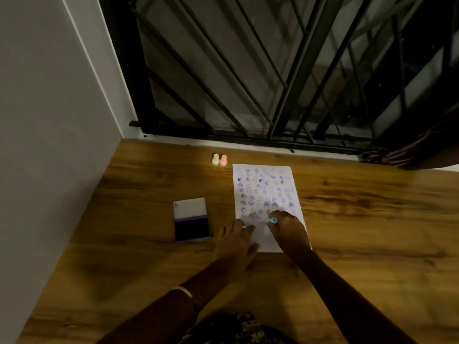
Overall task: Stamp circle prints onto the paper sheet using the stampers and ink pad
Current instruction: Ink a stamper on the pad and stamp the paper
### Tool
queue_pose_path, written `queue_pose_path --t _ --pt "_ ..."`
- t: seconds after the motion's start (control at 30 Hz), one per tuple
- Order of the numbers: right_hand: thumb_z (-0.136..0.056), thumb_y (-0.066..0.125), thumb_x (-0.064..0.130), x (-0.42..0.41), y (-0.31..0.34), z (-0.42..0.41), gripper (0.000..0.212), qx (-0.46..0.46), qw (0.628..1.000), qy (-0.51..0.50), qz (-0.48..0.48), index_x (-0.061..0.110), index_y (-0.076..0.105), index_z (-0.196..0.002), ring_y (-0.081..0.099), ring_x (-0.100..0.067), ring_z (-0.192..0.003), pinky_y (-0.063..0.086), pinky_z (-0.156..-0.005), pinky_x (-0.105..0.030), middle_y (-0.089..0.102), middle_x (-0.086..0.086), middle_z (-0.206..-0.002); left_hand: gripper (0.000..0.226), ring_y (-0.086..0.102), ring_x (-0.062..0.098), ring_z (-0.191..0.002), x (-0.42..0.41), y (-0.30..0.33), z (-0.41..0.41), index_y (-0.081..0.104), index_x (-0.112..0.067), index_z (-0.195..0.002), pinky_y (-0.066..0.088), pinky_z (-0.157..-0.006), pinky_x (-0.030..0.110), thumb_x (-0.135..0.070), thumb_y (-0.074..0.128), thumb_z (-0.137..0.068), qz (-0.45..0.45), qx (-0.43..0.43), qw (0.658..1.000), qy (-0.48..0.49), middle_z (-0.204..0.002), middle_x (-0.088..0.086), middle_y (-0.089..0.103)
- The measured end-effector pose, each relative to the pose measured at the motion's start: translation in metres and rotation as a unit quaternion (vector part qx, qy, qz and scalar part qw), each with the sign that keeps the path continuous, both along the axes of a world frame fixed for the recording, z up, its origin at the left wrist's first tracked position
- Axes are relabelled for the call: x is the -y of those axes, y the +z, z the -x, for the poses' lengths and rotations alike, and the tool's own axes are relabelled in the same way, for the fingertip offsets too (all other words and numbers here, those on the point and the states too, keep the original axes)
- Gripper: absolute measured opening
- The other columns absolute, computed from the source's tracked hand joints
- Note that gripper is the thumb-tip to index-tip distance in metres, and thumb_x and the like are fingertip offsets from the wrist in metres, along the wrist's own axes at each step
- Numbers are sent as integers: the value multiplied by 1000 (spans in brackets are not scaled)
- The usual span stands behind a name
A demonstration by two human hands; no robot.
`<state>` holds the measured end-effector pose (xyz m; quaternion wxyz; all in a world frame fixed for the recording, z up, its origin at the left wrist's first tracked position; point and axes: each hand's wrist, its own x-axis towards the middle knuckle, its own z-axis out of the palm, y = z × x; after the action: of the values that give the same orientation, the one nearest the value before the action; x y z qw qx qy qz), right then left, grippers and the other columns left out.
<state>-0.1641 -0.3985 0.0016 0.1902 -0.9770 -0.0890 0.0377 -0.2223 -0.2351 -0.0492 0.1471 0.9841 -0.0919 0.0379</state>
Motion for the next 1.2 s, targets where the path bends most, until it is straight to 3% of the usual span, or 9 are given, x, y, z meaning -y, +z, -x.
queue_pose_path --t 0.2,0.43,0.73,1.03,1.2 --pt "-93 57 27 0 -1 -7 28 23 1000 16 2 11 62 -115 65 -26 -97 54 -82 -36 69 -12 -110 52 56 25 -105 0 -6 0 50 -29 -125 49 -83 41 -61 46 -84 -4 11 1000 0 -119 6 56" --pt "-90 60 25 0 -5 -13 24 28 999 21 3 12 63 -110 64 -24 -96 51 -81 -33 69 -10 -106 52 55 25 -108 0 -7 1 47 -29 -129 49 -87 42 -60 42 -87 3 7 1000 5 -122 7 54" --pt "-84 69 28 2 -7 -35 22 -30 999 25 26 14 66 -101 66 -23 -92 53 -83 -34 72 -6 -100 56 49 29 -118 0 -6 0 41 -28 -137 43 -97 45 -60 33 -92 11 -16 1000 -4 -135 11 48" --pt "-85 67 27 6 -13 -39 15 -32 998 52 5 13 68 -91 64 -17 -75 53 -70 -28 71 -3 -84 55 53 27 -115 -1 -3 1 43 -28 -134 47 -95 45 -59 39 -90 23 9 1000 3 -131 10 52" --pt "-84 69 26 4 -8 -39 17 -36 998 46 31 14 68 -96 65 -17 -80 48 -71 -24 72 -3 -90 55 52 27 -115 1 -3 2 42 -29 -134 45 -95 45 -61 36 -89 14 0 1000 8 -131 9 50"
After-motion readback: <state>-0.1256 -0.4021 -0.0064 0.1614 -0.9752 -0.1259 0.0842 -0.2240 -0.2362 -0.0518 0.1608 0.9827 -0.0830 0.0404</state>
